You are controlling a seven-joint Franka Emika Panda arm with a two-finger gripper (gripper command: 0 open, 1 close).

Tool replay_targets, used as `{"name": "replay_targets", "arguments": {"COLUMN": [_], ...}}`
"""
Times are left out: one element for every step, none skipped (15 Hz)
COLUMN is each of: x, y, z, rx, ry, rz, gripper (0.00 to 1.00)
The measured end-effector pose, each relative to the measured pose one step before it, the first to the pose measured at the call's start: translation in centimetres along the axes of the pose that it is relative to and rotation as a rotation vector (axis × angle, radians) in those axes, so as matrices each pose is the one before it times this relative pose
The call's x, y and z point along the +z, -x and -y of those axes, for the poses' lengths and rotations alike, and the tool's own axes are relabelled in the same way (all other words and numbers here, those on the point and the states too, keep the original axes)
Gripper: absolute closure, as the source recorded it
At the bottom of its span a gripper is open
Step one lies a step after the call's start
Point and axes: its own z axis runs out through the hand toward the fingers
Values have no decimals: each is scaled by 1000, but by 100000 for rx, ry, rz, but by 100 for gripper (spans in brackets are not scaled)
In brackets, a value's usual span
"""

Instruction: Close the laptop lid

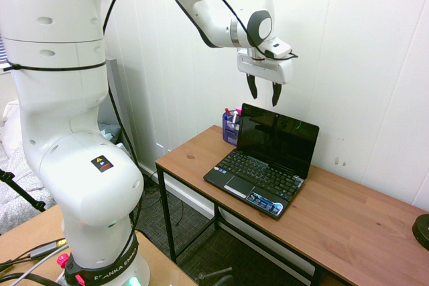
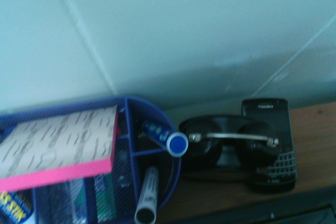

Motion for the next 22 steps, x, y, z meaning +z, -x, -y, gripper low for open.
{"name": "replay_targets", "arguments": {"x": [814, 836, 844, 858, 892, 782, 700, 481, 175, -6, -5, -27, -17, 3, 7, -10, -4, 27, 52, 41, 92, 130], "y": [-495, -506, -458, -448, -500, -411, -221, -120, -92, -13, 18, 50, 67, -1, -15, -64, -89, -65, -48, -60, -15, 11], "z": [570, 579, 489, 380, 253, 97, 14, -103, -69, -4, 15, 50, 49, 0, -10, -12, -26, -39, -68, -68, -93, -114], "rx": [1123, 1250, 1016, 619, 652, 771, 565, 463, 280, 70, -11, -2, 93, 156, 90, 139, 147, 189, 242, 315, 325, 337], "ry": [642, 309, -341, -64, 150, 595, 714, 636, 254, 15, -31, -208, -182, -99, -78, -163, -210, -334, -5, 53, 6, -56], "rz": [-517, -852, -497, -245, -165, 144, 345, 311, 46, -47, -38, 4, 136, 91, 8, -90, -150, -125, 62, 120, 194, 209], "gripper": [0, 0, 0, 100, 100, 100, 100, 100, 100, 100, 100, 100, 100, 100, 100, 100, 100, 100, 100, 100, 100, 100]}}
